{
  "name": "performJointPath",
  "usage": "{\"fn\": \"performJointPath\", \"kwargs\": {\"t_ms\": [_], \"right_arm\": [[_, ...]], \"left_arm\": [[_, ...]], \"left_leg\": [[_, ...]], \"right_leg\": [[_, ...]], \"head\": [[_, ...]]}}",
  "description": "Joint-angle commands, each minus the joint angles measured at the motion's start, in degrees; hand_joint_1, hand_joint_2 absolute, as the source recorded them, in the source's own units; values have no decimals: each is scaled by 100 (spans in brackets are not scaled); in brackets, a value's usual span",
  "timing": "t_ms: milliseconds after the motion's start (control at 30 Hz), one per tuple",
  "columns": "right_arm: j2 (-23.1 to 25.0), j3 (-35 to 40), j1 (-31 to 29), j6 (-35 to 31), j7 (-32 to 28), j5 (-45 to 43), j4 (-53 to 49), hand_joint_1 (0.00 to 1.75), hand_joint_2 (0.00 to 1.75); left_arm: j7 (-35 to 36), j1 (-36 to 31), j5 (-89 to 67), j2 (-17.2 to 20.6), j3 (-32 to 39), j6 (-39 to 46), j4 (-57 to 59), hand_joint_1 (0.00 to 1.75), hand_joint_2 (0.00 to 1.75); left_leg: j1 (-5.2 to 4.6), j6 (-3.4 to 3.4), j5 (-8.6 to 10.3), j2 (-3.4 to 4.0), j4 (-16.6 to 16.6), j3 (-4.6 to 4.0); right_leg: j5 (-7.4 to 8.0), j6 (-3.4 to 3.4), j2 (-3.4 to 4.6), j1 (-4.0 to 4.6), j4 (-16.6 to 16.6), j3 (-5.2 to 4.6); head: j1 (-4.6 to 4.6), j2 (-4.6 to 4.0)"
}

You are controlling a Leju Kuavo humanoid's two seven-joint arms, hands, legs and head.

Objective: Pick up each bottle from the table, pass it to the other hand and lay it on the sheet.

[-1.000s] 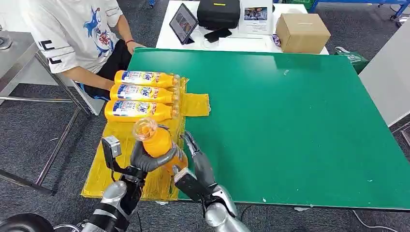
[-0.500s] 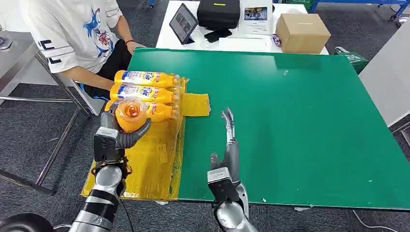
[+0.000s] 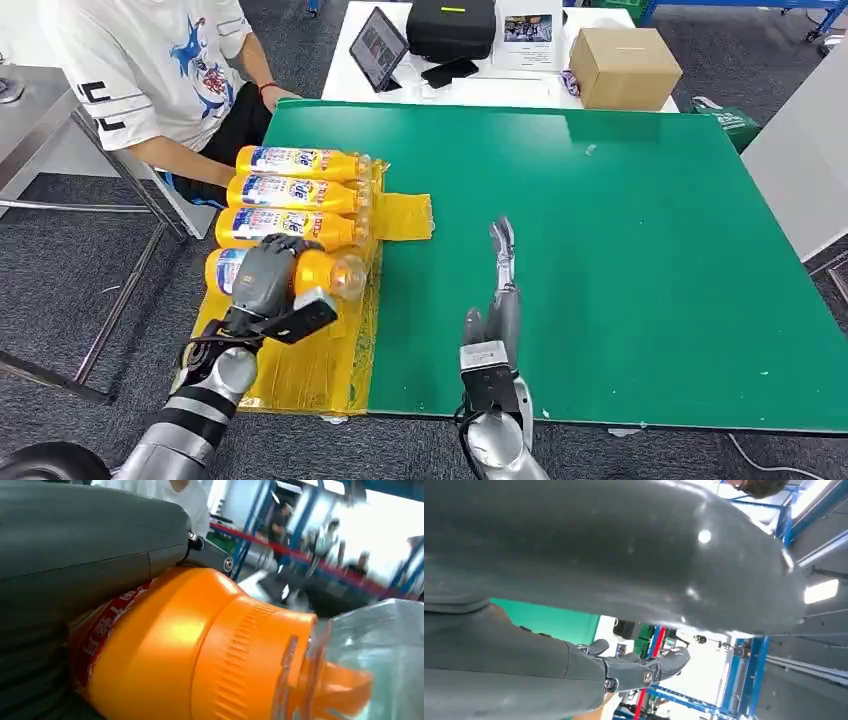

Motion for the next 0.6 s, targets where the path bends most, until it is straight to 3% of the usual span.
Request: {"fn": "performJointPath", "kwargs": {"t_ms": [33, 333, 467, 600], "right_arm": [[-147, -260, -52, 98, -13, -67, 70, 0, 0], [-116, -311, -23, 224, -51, -196, 82, 0, 0], [-71, -348, -36, 392, -96, -337, 223, 0, 0], [-25, -309, -82, 539, -112, -412, 403, 0, 0]], "left_arm": [[142, -818, -456, 640, -732, -180, 1530, 175, 175], [243, -1032, -750, 792, -996, -343, 1769, 175, 175], [78, -1255, -672, 919, -1156, -772, 1970, 175, 175], [-76, -1309, -286, 819, -1124, -1160, 2202, 175, 175]], "left_leg": [[11, -7, -7, -4, -1, 23], [13, -8, -7, -3, 1, 16], [18, -12, -10, -3, 4, 26], [10, -6, -1, -3, -2, 7]], "right_leg": [[-6, -12, -10, 12, -7, 29], [-6, -12, -6, 14, -4, 24], [-9, -18, -8, 20, -3, 35], [-1, -7, -3, 11, -3, 13]], "head": [[0, 0], [-2, 0], [0, 0], [0, 0]]}}
